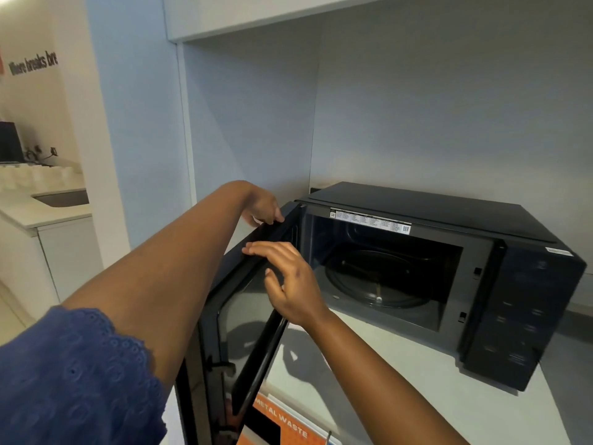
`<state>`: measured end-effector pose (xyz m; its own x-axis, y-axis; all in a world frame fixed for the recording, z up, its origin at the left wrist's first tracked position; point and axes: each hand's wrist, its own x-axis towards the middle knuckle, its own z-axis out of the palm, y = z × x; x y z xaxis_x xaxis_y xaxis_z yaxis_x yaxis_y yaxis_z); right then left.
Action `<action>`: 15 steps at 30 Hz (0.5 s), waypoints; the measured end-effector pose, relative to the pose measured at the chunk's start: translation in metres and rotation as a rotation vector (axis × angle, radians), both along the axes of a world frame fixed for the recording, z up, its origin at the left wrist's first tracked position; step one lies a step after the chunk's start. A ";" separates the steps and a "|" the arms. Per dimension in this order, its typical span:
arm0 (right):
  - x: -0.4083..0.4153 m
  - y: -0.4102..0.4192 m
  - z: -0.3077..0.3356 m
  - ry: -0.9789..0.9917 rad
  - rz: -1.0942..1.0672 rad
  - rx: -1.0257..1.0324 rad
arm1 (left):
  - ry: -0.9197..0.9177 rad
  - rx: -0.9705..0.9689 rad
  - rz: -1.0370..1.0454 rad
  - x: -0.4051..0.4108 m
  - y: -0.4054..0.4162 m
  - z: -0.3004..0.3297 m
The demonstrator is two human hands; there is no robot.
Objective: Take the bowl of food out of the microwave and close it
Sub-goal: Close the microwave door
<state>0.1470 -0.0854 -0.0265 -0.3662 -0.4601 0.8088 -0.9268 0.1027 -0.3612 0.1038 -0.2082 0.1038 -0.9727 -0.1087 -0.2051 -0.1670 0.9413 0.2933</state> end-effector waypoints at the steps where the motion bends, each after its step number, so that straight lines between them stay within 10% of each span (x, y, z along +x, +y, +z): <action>1: -0.001 0.002 0.000 -0.008 0.017 -0.026 | -0.010 -0.006 0.006 0.000 0.002 0.001; 15: -0.022 0.059 0.023 -0.127 -0.037 -0.194 | -0.019 -0.236 -0.020 -0.006 0.050 0.008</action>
<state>0.1245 -0.0265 -0.0033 -0.4840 -0.2853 0.8272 -0.8697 0.0528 -0.4907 0.0973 -0.1585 0.1118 -0.9712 -0.1370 -0.1947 -0.1515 0.9865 0.0615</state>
